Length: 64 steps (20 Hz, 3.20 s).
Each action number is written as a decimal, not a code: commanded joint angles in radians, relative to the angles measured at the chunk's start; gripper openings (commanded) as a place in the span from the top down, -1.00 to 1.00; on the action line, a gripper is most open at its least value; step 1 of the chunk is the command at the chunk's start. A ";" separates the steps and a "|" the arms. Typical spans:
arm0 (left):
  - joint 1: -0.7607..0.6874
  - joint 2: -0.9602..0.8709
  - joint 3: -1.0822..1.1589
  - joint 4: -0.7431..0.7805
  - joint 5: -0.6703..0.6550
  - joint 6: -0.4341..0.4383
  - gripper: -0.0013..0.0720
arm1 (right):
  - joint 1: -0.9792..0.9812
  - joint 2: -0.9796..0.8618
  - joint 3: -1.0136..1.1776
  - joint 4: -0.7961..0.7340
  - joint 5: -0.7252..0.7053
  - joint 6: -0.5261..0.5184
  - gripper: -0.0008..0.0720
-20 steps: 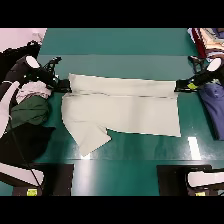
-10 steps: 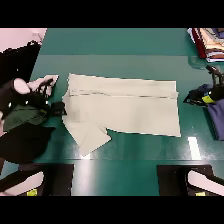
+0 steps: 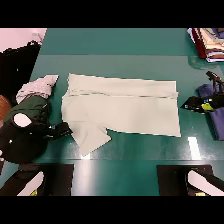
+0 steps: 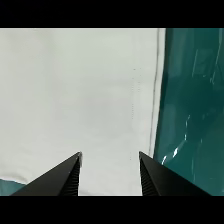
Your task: Fold the shirts.
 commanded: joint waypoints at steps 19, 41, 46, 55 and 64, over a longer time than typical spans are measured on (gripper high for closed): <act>-0.001 0.010 0.062 -0.197 0.053 0.161 0.89 | -0.367 -0.019 -0.374 0.023 0.115 -0.023 -0.15; -0.001 0.332 0.062 0.014 -0.348 0.023 0.90 | -0.159 0.232 -0.274 -0.090 0.187 -0.044 0.93; -0.001 0.454 0.066 -0.106 -0.533 -0.055 0.89 | -0.158 0.445 -0.275 -0.135 0.288 -0.028 0.93; -0.001 0.085 0.350 -0.014 -0.169 0.053 0.89 | -0.098 0.146 0.072 -0.050 0.139 -0.019 0.94; -0.001 -0.331 0.533 -0.035 0.105 0.131 0.89 | 0.051 -0.375 0.410 -0.047 0.080 0.073 0.93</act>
